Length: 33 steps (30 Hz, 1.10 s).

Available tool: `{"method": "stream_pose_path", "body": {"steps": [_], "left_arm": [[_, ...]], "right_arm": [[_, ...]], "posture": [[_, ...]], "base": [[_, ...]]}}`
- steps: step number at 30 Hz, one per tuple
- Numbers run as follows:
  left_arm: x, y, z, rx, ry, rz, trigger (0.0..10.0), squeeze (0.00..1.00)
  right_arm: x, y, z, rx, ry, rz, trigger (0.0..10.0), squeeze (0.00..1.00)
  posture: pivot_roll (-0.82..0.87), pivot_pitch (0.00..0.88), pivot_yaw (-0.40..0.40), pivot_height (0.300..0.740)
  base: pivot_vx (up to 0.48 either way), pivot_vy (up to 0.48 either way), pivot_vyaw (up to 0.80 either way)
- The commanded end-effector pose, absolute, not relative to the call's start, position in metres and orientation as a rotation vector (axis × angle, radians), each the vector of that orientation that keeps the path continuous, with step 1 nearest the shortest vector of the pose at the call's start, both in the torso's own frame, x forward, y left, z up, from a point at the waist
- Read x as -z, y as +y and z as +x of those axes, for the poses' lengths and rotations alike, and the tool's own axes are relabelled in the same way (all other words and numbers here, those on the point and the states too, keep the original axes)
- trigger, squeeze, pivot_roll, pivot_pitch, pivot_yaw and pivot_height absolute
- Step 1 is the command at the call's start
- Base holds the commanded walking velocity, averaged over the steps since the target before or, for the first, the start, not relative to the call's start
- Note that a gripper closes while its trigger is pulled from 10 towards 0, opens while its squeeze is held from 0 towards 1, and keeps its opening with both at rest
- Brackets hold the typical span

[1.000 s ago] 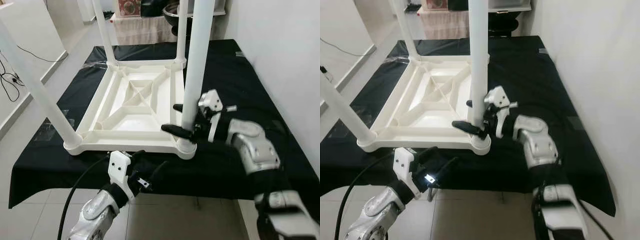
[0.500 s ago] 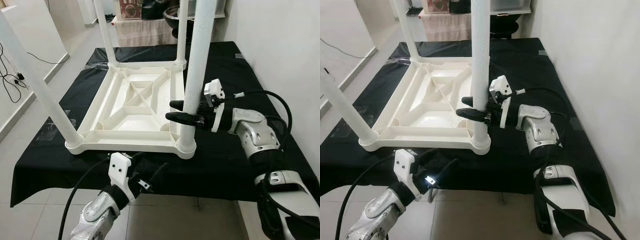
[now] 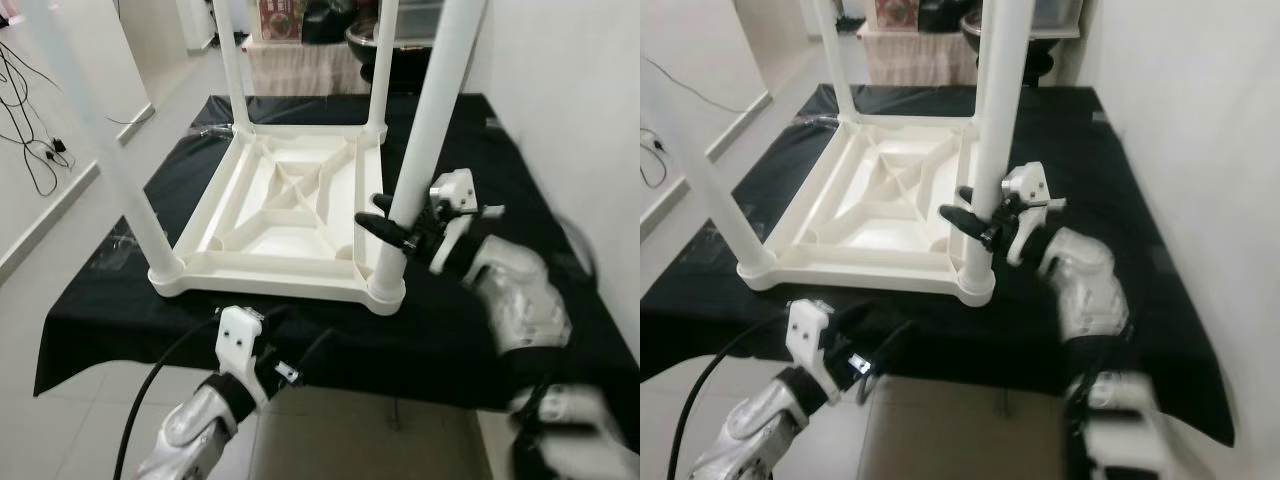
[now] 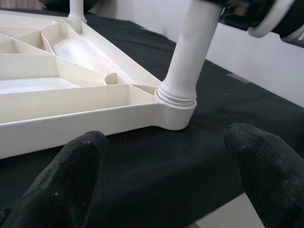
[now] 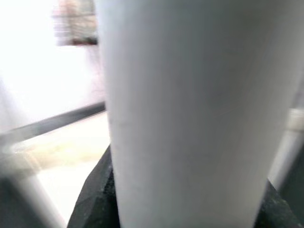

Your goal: Building children table

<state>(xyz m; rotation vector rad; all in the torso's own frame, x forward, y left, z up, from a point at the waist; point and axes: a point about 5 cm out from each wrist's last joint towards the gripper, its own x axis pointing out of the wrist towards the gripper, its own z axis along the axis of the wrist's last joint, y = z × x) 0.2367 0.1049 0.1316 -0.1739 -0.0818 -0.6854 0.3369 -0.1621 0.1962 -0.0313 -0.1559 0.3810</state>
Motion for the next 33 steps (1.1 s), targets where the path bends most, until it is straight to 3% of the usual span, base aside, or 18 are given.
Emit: {"method": "stream_pose_path", "body": {"steps": [1,2,5,10,11,15,16,22,23,24,25,33], "left_arm": [[-0.129,0.111,0.236,0.674,-0.066,-0.163,10.0,0.0],[-0.129,0.111,0.237,0.678,-0.063,-0.16,10.0,0.0],[-0.128,0.111,0.237,0.681,-0.062,-0.16,10.0,0.0],[-0.129,0.109,0.242,0.675,-0.072,-0.154,10.0,0.0],[-0.129,0.111,0.243,0.66,-0.076,-0.155,10.0,0.0],[-0.13,0.113,0.244,0.642,-0.08,-0.154,10.0,0.0],[-0.129,0.113,0.244,0.645,-0.08,-0.152,10.0,0.0],[-0.13,0.11,0.245,0.663,-0.078,-0.155,10.0,0.0],[-0.13,0.11,0.245,0.664,-0.078,-0.156,10.0,0.0],[-0.13,0.11,0.245,0.664,-0.078,-0.156,10.0,0.0],[-0.13,0.11,0.245,0.663,-0.079,-0.157,10.0,0.0],[-0.13,0.109,0.243,0.649,-0.082,-0.157,10.0,0.0]], "right_arm": [[-0.155,-0.173,0.321,-0.172,0.01,-0.054,0.0,0.0],[-0.132,-0.144,0.302,-0.218,0.086,-0.06,0.0,0.0],[-0.129,-0.135,0.302,-0.267,0.09,-0.049,0.0,0.0],[-0.143,-0.126,0.329,-0.325,0.046,-0.071,0.0,0.0],[-0.146,-0.125,0.332,-0.336,0.033,-0.058,10.0,0.0],[-0.154,-0.117,0.334,-0.405,0.005,-0.019,10.0,0.0],[-0.158,-0.112,0.335,-0.496,-0.007,0.008,10.0,1.0],[-0.179,-0.112,0.334,-0.765,-0.038,0.011,10.0,1.0],[-0.182,-0.116,0.334,-0.835,-0.036,-0.008,10.0,0.68],[-0.182,-0.116,0.334,-0.835,-0.036,-0.008,10.0,0.68],[-0.185,-0.123,0.336,-0.904,-0.029,-0.064,10.0,0.0],[-0.207,-0.151,0.354,-1.143,0.027,-0.157,10.0,0.0]], "posture": [[-0.04,0.13,0.044,0.74],[-0.05,0.117,0.05,0.74],[-0.05,0.117,0.05,0.74],[-0.05,0.101,0.033,0.74],[-0.04,0.096,0.031,0.74],[-0.04,0.096,0.031,0.74],[-0.04,0.094,0.034,0.74],[-0.05,0.092,0.033,0.74],[-0.05,0.092,0.033,0.74],[-0.05,0.092,0.033,0.74],[-0.04,0.093,0.027,0.74],[-0.01,0.099,0.019,0.74]], "base": [[0.0,0.0,0.0],[0.0,0.0,0.0],[0.0,0.0,0.0],[0.0,0.0,0.0],[0.0,0.0,0.0],[0.0,0.0,0.0],[0.0,0.0,0.0],[0.0,0.0,0.0],[0.0,0.0,0.0],[0.0,0.0,0.0],[0.0,0.0,0.0],[0.0,0.0,0.0]]}}
